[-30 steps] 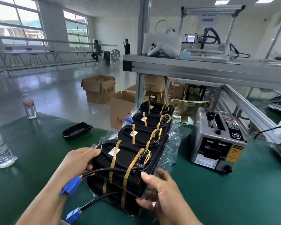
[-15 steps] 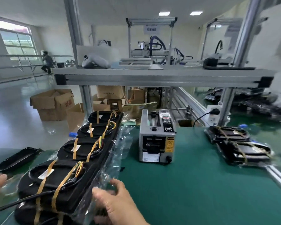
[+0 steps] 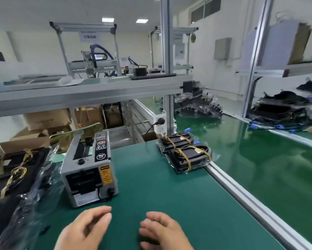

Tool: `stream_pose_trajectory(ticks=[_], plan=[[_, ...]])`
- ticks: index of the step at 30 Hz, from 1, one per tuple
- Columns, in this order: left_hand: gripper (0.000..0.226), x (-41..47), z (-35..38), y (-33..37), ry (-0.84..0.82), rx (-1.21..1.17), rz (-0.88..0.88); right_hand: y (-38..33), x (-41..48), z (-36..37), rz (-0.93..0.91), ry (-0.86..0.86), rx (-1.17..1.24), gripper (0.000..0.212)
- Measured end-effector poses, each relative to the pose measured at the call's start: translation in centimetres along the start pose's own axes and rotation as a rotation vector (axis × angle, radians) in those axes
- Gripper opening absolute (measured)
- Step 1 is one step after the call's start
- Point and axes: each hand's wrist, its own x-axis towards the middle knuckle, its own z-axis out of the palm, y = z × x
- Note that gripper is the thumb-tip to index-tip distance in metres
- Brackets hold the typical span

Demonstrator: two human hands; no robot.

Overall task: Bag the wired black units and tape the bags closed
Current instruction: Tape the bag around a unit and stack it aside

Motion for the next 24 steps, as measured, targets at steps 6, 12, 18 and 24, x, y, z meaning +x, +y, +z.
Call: stream_pose_trajectory(ticks=[6,12,18,24], plan=[[0.012,9.1,11.9,1.0,-0.269,-0.254,-0.350,-4.5,4.8,-9.3,-0.163,0.356,0.144,0.019],[0.030,16.3,20.5,3.2,-0.379,-0.368,-0.597,-9.2,9.6,-13.5,-0.179,0.474,0.262,0.065],[0.060,19.7,25.1,4.1,-0.370,-0.416,-0.707,-12.2,14.4,-14.9,-0.157,0.551,0.352,0.063],[0.050,20.8,27.1,4.2,-0.443,-0.437,-0.757,-13.6,16.8,-15.2,-0.107,0.596,0.361,0.045]])
